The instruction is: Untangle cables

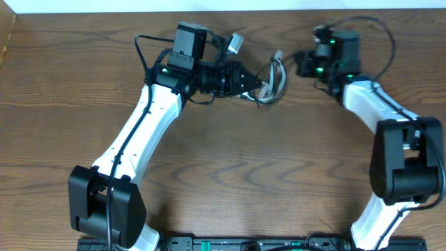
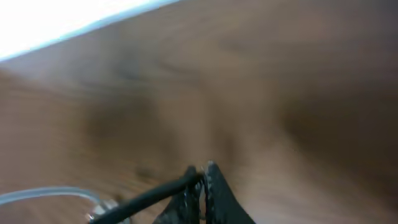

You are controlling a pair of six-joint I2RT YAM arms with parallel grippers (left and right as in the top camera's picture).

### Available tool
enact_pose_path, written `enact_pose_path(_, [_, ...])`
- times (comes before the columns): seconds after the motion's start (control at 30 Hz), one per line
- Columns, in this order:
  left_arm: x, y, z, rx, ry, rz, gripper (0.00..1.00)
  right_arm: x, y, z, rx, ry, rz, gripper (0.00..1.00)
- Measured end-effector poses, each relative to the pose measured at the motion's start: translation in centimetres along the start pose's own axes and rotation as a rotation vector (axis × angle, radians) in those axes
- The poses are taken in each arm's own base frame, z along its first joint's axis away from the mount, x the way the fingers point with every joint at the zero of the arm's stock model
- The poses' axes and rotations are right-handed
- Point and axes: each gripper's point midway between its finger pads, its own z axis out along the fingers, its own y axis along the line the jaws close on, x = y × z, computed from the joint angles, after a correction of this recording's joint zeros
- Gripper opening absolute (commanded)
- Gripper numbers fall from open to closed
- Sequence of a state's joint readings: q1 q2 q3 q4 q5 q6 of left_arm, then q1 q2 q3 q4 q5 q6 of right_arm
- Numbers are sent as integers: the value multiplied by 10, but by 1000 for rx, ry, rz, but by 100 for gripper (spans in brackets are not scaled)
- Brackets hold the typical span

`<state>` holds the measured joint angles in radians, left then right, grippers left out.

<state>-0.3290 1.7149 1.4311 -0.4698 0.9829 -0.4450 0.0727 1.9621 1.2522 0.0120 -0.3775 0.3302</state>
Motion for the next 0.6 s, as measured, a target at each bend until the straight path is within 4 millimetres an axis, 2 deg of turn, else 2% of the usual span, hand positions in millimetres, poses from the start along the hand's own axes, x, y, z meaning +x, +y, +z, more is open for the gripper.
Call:
enact_pose_path(0.03, [1,8,0,-44,-5,-22,7,5,-20,-7,70,27,33,1])
enact_pose_path(0.1, [3,22,-1,-115,-13,-53,8,13,-46,-23,184,68,74,1])
enact_pose_path(0.2, [4,49,-6,-265,-43,-94,7,15,-69,-48,339,83,93,1])
enact_pose_path(0.43, [4,97,-27,-553,-108,-136,8,25,-90,-102,599,143,47,1])
enact_pose_path(0.47, [4,108,-34,-622,-121,-143,8,29,-89,-108,621,166,27,1])
enact_pose_path(0.53, [5,117,-41,-682,-134,-146,8,34,-85,-116,642,194,1,1])
enact_pose_path(0.6, [4,125,-49,-748,-151,-147,11,28,-73,-129,644,176,-28,1])
